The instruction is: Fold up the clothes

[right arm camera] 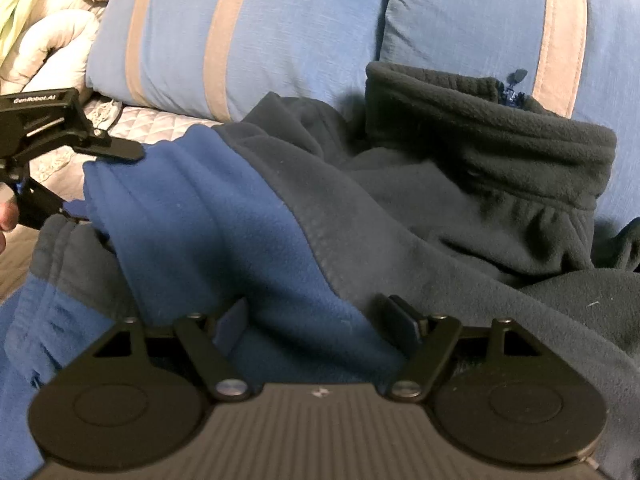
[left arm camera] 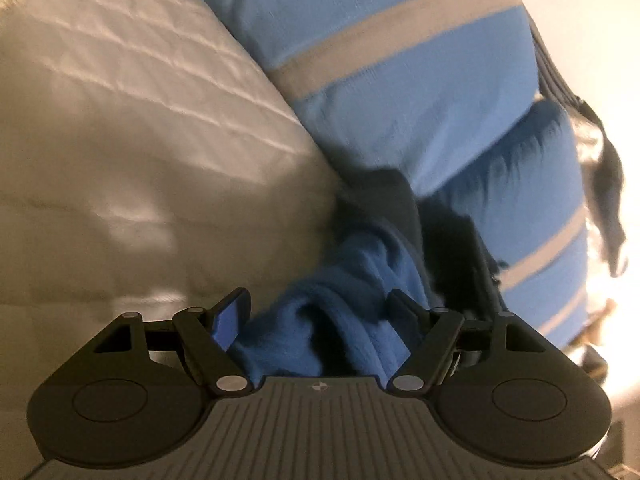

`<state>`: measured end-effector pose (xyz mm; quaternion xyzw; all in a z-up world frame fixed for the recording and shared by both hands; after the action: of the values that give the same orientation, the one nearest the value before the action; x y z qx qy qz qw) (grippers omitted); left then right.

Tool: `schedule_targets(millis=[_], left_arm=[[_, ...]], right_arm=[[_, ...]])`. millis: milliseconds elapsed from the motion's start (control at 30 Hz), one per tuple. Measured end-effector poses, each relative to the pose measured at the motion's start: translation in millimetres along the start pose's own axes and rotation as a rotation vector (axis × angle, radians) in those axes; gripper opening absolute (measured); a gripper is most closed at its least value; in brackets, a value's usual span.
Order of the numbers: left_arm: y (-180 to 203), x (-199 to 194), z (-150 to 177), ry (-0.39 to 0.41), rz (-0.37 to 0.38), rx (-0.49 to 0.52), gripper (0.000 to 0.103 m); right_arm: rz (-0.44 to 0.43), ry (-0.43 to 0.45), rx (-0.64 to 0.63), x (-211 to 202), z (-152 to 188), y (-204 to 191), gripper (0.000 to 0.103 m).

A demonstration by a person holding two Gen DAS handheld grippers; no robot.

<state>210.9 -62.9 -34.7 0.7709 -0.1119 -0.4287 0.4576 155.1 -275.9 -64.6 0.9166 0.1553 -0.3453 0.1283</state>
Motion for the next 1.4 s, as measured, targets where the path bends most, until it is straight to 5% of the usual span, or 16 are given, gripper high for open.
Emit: schedule_targets(millis=[33, 67, 133, 233, 433, 533, 667, 1000, 1033, 1067, 1100, 1200, 1400], left_arm=[[0.4, 1.4, 1.6, -0.002, -0.004, 0.010, 0.070], [0.8, 1.3, 3.2, 0.007, -0.009, 0.019, 0.046], [3.3, 0.3, 6.7, 0.033, -0.022, 0.049, 0.027], [38.1, -13.9, 23.2, 0.154, -0.101, 0.302, 0.024], [119.9, -25.2, 103.7, 0.316, -0.225, 0.940, 0.024], [133.6, -18.0, 142.9, 0.330, -0.259, 1.152, 0.024], [139.9, -14.5, 183.7, 0.353, -0.285, 1.371, 0.024], [134.5, -12.3, 197.3, 0.343, -0.310, 1.464, 0.024], [134.7, -12.2, 196.0, 0.340, -0.312, 1.460, 0.024], [134.6, -12.7, 195.1, 0.338, -0.314, 1.459, 0.024], [134.3, -13.2, 194.3, 0.334, -0.317, 1.456, 0.023], [131.9, -16.3, 189.0, 0.314, -0.333, 1.422, 0.022], [125.9, -21.8, 167.0, 0.277, -0.383, 1.307, 0.019]], right_arm=[[0.001, 0.000, -0.001, 0.0, 0.1, -0.1, 0.084], [-0.001, -0.003, -0.002, -0.5, -0.4, 0.3, 0.084], [-0.008, -0.012, -0.004, -1.7, -2.0, 1.5, 0.085], [-0.022, -0.023, 0.001, -7.0, -6.1, 5.0, 0.085], [0.014, 0.146, 0.147, -78.0, -55.3, 46.9, 0.090], [-0.025, 0.185, 0.241, -99.3, -73.0, 56.5, 0.092], [-0.037, 0.107, 0.292, -90.4, -90.6, 53.0, 0.094], [0.055, -0.032, 0.224, -21.1, -129.8, 37.8, 0.091], [0.054, -0.043, 0.223, -13.7, -130.5, 38.7, 0.069], [0.049, -0.052, 0.225, -7.2, -130.6, 40.3, 0.029], [0.040, -0.066, 0.245, -0.2, -130.9, 42.2, 0.016], [-0.027, -0.069, 0.359, 15.2, -135.1, 53.6, 0.014], [-0.045, -0.046, 0.384, 29.1, -148.9, 58.4, 0.013]])
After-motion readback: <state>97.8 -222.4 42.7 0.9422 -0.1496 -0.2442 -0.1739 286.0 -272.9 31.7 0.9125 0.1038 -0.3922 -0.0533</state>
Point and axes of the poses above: each gripper's, at about its wrist camera, not at the fingertips, and x roughly the way its jaws point, y to its right, z to its underside, the point moved 10 cm from there along x, roughly the way its jaws point, and after that the axes turned 10 degrees about -x, right-handed, at the moved point
